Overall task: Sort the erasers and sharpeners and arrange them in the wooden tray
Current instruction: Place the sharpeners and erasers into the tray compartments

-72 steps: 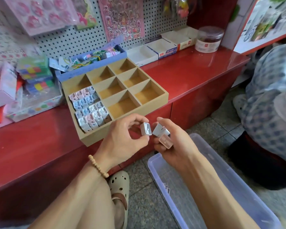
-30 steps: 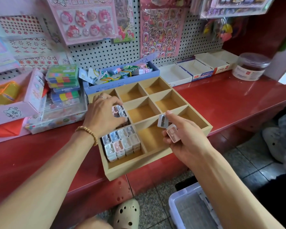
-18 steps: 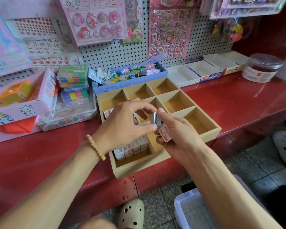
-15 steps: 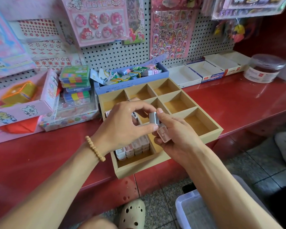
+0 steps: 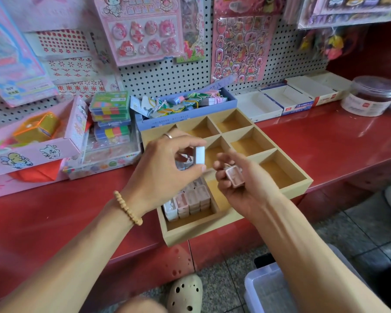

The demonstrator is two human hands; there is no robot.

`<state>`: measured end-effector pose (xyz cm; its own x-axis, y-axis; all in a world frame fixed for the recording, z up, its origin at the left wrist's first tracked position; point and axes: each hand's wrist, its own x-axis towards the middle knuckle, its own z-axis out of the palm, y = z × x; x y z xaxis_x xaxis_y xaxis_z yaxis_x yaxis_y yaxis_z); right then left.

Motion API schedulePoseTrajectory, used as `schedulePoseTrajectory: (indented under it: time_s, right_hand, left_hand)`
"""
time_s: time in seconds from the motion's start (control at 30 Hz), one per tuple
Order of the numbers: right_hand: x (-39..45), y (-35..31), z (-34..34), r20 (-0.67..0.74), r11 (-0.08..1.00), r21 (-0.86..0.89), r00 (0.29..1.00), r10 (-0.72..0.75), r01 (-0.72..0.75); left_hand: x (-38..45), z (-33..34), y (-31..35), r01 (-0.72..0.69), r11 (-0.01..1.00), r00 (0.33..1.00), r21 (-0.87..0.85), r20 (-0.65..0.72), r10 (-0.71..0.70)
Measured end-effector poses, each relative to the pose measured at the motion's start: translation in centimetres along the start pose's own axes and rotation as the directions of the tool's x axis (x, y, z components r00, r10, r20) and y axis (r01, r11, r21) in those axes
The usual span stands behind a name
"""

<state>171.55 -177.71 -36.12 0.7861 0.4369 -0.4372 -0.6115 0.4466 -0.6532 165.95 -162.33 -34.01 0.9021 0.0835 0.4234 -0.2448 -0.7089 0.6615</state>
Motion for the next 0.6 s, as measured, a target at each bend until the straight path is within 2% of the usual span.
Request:
schedulePoseTrajectory:
  time_s: [0.1,0.3,0.4,0.6]
  right_hand:
    - [0.7,-0.9,-0.9,-0.068,0.998,0.054,0.997,-0.025,0.029]
    - [1.2,-1.5,-1.6,-0.100,0.998,0.044,0.994,-0.033,0.038]
    - [1.3,-1.5,-1.9,-0.113,0.998,0.034,0.993,-0.042,0.047]
    - [1.4,-1.4,-2.5,-0.132,0.999,0.005,0.990,-0.049,0.050]
  left_hand:
    - [0.7,-0.7,-1.3,0.083,0.996,0.997,0.028,-0.013,-0.082]
    - [1.8,-1.5,-4.2,0.181,0.916,0.974,0.358,0.061,-0.217]
    - [2.2,-1.2,-5.0,0.189,0.891,0.965,0.412,0.093,-0.247]
    - [3.0,0.0,-5.4,0.114,0.845,0.968,0.522,0.132,-0.212]
